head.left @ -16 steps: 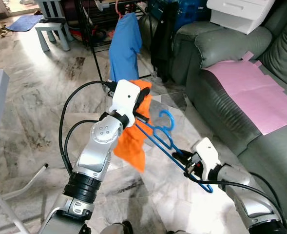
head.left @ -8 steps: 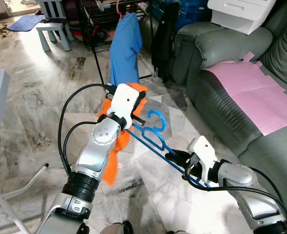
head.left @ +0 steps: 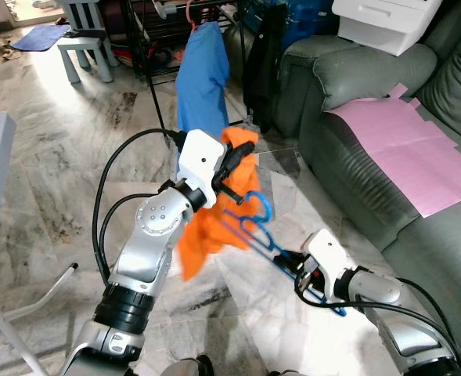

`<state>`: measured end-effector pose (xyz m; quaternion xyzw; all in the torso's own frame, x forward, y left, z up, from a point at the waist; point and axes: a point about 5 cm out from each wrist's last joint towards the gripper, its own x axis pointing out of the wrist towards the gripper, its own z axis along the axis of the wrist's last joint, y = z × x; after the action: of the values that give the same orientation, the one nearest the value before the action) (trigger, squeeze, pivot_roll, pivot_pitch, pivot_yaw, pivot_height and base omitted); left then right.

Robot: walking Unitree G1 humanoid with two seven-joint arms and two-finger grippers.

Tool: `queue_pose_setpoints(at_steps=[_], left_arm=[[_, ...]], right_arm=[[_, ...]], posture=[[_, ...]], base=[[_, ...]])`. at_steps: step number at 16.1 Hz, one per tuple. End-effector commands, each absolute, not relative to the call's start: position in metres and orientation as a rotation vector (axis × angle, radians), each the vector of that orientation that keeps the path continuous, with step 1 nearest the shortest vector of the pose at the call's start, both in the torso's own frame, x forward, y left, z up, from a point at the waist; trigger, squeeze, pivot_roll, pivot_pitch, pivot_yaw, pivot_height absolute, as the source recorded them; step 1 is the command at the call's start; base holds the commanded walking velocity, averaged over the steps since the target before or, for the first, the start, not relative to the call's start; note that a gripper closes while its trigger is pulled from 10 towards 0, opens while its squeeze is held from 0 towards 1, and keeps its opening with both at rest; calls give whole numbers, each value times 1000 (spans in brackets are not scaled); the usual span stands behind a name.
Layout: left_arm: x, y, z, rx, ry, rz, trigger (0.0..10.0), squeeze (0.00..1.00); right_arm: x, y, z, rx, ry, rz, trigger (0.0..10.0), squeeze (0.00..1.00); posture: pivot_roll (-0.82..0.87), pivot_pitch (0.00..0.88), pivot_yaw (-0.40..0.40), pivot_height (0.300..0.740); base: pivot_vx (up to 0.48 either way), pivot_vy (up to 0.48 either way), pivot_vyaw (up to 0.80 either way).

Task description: Hang hanger

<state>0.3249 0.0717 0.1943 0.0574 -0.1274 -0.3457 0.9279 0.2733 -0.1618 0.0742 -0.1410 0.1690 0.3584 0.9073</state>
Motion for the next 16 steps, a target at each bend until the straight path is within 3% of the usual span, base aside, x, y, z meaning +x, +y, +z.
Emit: queue_pose_setpoints(at_steps=[1, 8, 10, 12, 16], left_arm=[[317, 68, 195, 122, -268, -754, 10000, 0], [307, 59, 190, 18, -179, -810, 10000, 0], [309, 58, 201, -95, -173, -822, 10000, 0], [307, 56, 209, -151, -155, -857, 10000, 0], [319, 65, 197, -25, -142, -733, 10000, 0]], right_arm=[[282, -168, 83, -305, 298, 681, 10000, 0], [288, -157, 86, -349, 224, 704, 10000, 0], [279, -155, 73, -384, 261, 742, 10000, 0], [274, -150, 71, -507, 200, 783, 10000, 0], [278, -131, 95, -489, 21, 803, 10000, 0]], posture=[[-65, 111, 20, 740], [-59, 108, 14, 740], [-61, 107, 17, 740], [-62, 107, 21, 740], [-58, 102, 20, 740]], base=[[0, 0, 0], [0, 0, 0], [0, 0, 0], [0, 0, 0], [0, 0, 0]])
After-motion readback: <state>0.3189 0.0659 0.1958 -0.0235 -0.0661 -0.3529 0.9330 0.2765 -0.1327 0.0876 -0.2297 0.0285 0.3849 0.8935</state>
